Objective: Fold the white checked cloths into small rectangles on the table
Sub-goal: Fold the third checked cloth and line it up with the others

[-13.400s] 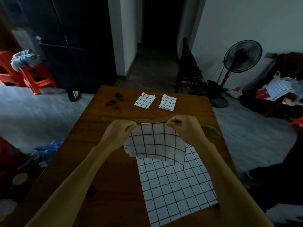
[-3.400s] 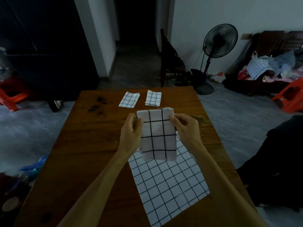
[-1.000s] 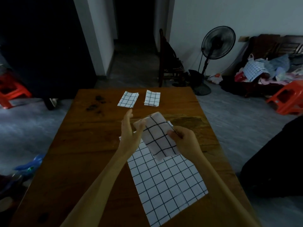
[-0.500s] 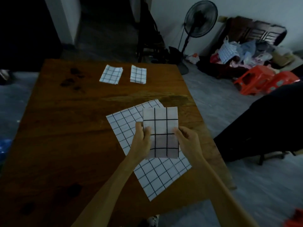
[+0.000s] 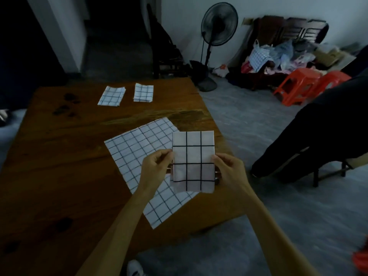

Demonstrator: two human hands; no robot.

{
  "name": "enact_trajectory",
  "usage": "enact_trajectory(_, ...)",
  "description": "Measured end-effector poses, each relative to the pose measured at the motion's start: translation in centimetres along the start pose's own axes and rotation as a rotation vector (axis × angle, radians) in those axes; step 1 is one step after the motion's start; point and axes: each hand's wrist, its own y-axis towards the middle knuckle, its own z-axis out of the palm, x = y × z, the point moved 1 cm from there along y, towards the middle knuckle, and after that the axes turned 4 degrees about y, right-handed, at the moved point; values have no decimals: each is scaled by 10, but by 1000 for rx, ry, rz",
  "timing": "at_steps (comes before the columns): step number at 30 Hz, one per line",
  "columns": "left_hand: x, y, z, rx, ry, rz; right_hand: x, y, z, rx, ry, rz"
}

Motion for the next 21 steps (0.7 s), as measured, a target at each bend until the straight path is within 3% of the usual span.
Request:
enact_trajectory(11,-31,-87,239,151,101,-81,-58,-53,-251,-120,204,48)
enact_trajectory(21,-61,-34,392,250,63,-74,-77,10,-383,-225,269,101)
